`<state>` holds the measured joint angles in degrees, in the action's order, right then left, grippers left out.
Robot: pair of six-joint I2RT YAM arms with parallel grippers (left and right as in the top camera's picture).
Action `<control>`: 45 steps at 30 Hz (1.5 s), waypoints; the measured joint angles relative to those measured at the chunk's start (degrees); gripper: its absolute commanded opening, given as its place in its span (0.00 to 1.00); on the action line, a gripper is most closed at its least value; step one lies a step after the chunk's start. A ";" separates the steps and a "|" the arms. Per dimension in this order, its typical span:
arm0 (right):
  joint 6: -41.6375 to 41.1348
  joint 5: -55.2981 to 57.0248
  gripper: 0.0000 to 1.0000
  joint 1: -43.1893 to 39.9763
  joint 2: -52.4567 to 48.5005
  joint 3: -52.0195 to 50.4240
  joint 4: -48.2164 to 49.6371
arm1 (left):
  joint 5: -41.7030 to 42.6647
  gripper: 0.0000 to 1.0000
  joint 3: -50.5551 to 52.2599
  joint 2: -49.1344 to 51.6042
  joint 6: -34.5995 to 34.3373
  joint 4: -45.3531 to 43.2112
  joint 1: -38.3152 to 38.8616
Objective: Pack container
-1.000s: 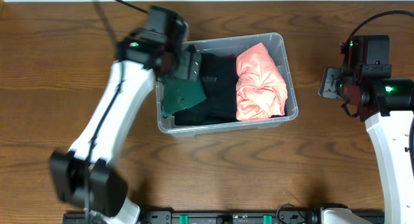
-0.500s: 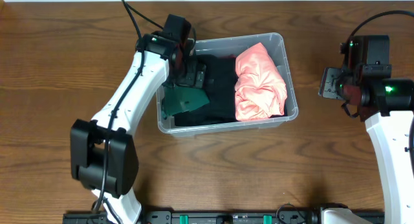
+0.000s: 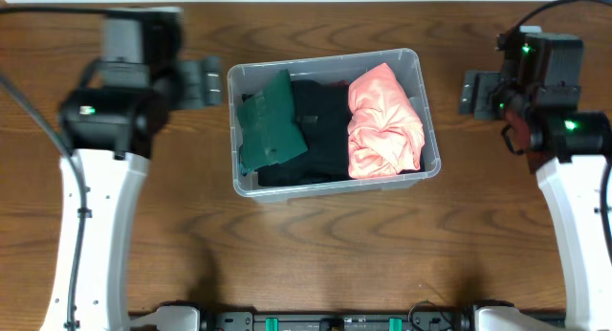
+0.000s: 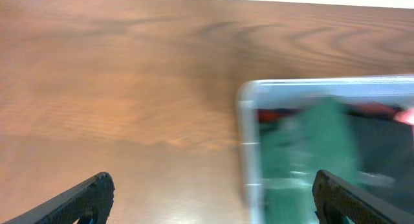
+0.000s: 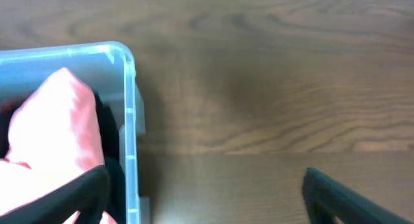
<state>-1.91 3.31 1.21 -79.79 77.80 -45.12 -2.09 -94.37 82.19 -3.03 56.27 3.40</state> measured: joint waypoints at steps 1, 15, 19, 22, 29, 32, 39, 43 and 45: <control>0.35 -0.33 0.96 0.00 -1.01 0.00 -0.48 | -0.24 0.98 0.02 0.46 0.00 1.07 -2.21; -1.14 -1.42 0.99 0.00 5.86 -4.68 -5.99 | 2.60 0.98 6.36 -4.61 1.18 2.21 -16.52; -1.36 -1.42 0.99 0.00 19.82 -14.03 -2.62 | 7.10 0.98 17.84 -17.99 4.26 -5.77 -16.63; -1.36 -1.40 0.99 0.00 31.01 -21.49 -1.53 | 9.07 0.98 28.04 -29.38 5.01 -10.21 -16.65; -1.36 -1.16 0.99 0.00 49.31 -31.34 -3.56 | 10.78 0.98 44.72 -48.70 5.68 -9.42 -16.65; -1.36 -1.11 0.99 0.00 52.15 -32.02 -9.42 | 10.93 0.98 46.23 -51.23 5.88 -3.30 -16.65; -1.38 -0.98 0.99 0.00 52.94 -32.33 -20.70 | 10.97 0.98 46.27 -52.09 5.92 7.96 -16.63; -1.38 -0.98 0.99 0.00 52.96 -32.46 -20.87 | 10.97 0.98 46.27 -52.09 5.92 9.51 -16.65; -1.38 -0.98 0.99 0.00 52.96 -32.46 -20.87 | 10.97 0.98 46.27 -52.09 5.90 9.51 -16.65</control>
<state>-3.29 2.33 1.21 -26.83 45.34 -66.00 8.88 -48.10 30.11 2.87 65.78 -13.26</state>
